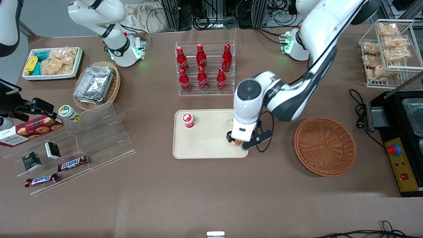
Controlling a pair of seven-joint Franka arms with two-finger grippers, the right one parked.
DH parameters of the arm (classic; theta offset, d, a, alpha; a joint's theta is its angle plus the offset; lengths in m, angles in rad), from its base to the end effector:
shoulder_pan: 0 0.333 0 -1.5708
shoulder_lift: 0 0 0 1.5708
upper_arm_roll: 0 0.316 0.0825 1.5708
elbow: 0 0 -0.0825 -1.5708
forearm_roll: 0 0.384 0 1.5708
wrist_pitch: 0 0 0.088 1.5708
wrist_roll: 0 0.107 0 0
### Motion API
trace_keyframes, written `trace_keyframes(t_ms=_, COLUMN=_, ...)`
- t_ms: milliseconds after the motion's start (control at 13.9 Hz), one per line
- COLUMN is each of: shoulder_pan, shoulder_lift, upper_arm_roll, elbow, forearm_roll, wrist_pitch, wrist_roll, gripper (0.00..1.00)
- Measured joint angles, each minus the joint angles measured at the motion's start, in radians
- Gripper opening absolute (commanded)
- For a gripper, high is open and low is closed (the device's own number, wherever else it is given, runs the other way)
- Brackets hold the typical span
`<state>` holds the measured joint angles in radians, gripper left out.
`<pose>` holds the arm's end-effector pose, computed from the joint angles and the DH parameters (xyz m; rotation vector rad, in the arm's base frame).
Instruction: Place sandwich from basket to tray
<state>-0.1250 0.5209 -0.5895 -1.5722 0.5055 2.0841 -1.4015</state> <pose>0.5738 -0.3856 0.3869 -3.0128 -0.8172 -0.3049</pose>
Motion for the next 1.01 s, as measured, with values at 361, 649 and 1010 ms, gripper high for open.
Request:
trace_keyframes(t_ms=361, shoulder_pan=0.147, shoulder_lift=-0.222, upper_arm_roll=0.001, elbow=-0.003, forearm_roll=-0.178, wrist_pitch=-0.067, wrist_roll=0.105, gripper=1.0)
trace_keyframes(t_ms=649, shoulder_pan=0.24, shoulder_lift=-0.274, upper_arm_roll=0.002, elbow=-0.009, forearm_roll=-0.232, wrist_pitch=-0.158, wrist_roll=0.323, gripper=1.0)
trace_keyframes(t_ms=1010, shoulder_pan=0.309, shoulder_lift=-0.329, upper_arm_roll=0.123, elbow=-0.009, forearm_roll=-0.374, wrist_pitch=-0.251, wrist_roll=0.748, gripper=1.0)
